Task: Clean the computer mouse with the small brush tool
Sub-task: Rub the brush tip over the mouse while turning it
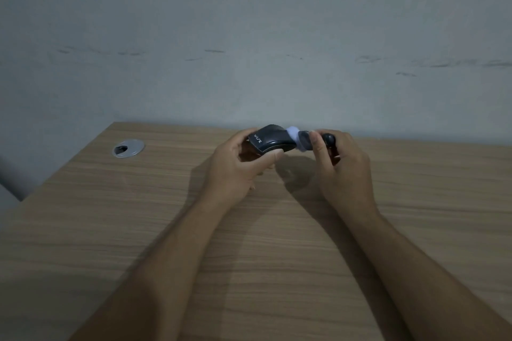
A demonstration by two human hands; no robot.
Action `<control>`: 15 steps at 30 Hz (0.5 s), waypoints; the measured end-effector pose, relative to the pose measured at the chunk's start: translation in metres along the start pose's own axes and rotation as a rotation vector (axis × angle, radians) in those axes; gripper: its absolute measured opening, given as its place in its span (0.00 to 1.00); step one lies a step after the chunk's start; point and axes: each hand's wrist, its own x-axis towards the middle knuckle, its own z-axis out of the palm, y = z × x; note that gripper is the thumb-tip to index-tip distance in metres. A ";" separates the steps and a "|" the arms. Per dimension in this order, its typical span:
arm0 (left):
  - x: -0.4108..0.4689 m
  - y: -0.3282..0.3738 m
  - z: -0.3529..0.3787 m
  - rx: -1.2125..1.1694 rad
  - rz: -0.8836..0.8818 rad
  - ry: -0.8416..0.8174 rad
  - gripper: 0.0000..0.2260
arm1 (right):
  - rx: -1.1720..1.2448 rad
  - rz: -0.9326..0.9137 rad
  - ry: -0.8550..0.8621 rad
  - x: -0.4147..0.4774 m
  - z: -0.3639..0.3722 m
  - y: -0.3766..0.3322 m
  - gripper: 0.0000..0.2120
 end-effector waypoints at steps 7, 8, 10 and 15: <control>0.003 0.014 0.015 -0.372 -0.293 0.059 0.15 | 0.100 -0.175 -0.006 -0.004 0.000 -0.015 0.10; 0.004 0.015 0.015 -0.388 -0.330 0.040 0.17 | 0.093 -0.200 -0.017 -0.005 0.002 -0.016 0.10; 0.004 0.018 0.016 -0.372 -0.372 0.013 0.19 | 0.095 -0.197 0.004 -0.005 0.005 -0.016 0.10; 0.005 0.018 0.018 -0.349 -0.411 -0.052 0.24 | 0.102 -0.112 0.093 0.001 0.000 -0.011 0.11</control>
